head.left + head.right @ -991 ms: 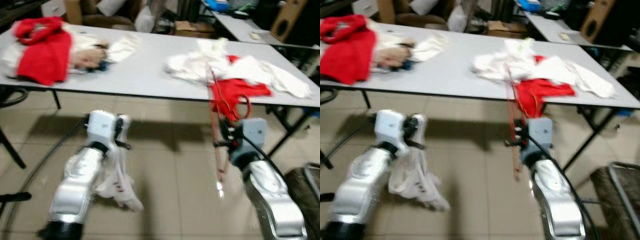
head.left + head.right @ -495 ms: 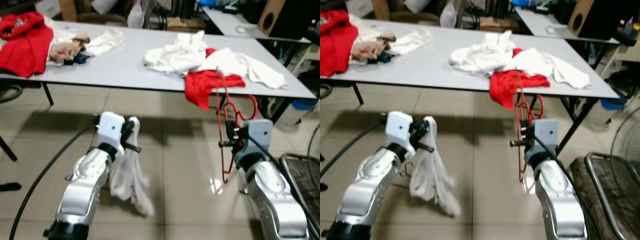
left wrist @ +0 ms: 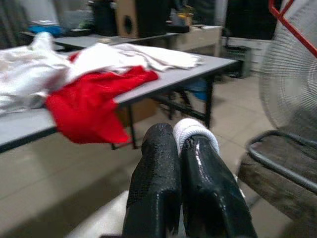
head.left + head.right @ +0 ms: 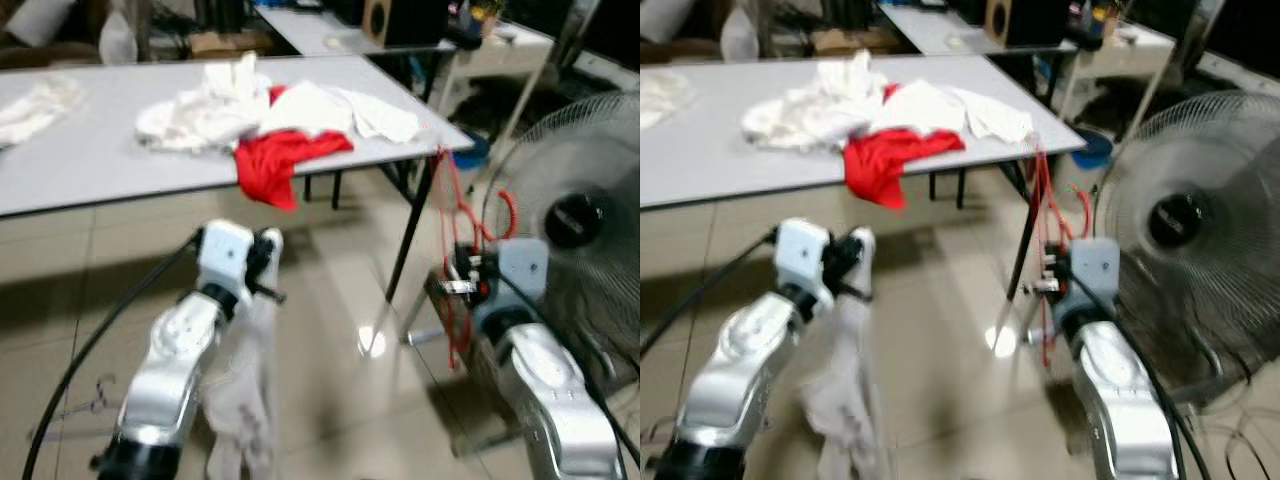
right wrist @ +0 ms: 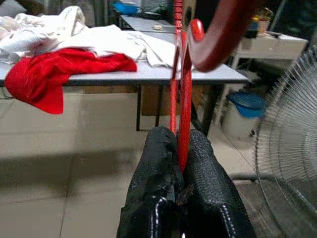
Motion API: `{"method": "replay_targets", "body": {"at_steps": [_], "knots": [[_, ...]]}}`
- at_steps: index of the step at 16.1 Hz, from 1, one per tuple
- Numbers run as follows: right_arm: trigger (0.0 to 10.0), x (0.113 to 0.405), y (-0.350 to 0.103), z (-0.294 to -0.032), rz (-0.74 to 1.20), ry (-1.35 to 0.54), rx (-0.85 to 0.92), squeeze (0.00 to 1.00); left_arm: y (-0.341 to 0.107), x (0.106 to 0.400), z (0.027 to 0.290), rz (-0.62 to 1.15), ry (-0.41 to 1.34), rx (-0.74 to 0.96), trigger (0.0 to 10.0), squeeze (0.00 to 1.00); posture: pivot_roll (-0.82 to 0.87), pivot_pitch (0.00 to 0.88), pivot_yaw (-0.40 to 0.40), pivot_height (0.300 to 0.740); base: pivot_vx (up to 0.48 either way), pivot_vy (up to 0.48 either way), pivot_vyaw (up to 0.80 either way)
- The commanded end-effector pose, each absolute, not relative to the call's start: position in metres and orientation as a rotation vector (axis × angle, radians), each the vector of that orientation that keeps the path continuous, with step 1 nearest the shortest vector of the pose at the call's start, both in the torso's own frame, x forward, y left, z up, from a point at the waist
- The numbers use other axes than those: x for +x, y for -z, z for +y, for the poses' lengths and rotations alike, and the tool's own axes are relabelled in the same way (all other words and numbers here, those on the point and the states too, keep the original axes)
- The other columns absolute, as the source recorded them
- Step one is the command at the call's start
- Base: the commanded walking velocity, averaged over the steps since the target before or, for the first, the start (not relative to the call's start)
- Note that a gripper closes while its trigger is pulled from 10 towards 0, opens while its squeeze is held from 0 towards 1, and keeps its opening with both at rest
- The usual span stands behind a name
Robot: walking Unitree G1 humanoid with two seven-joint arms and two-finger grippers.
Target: Hang hanger
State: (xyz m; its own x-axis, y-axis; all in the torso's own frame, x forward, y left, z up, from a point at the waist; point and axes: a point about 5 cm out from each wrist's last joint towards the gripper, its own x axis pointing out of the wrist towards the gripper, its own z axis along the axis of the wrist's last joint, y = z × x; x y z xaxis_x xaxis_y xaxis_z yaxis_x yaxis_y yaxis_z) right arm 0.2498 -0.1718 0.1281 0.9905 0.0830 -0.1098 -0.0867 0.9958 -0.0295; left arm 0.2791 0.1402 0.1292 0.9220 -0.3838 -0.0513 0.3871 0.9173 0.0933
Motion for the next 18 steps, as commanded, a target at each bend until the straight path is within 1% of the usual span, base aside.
{"method": "replay_targets", "body": {"at_steps": [1, 6, 18], "knots": [[10.0, 0.2531, -0.1351, -0.1663, 0.084, -0.107, -0.036, 0.00, -0.1371, 0.2826, 0.1457, -0.002, 0.375, 0.109, 10.0, 0.00, -0.10, 0.000, -0.064, 0.740, 0.334, 0.000, 0.00], [10.0, 0.2571, -0.1358, -0.1658, 0.080, -0.128, -0.049, 0.00, -0.1372, 0.2810, 0.1486, -0.008, 0.349, 0.110, 10.0, 0.00, -0.09, 0.000, -0.081, 0.740, 0.335, 0.000, 0.00], [10.0, 0.2568, -0.1362, -0.1630, 0.069, -0.151, -0.054, 0.00, -0.1377, 0.2833, 0.1485, -0.011, 0.341, 0.101, 10.0, 0.00, -0.10, 0.000, -0.074, 0.740, 0.333, 0.000, 0.00]]}}
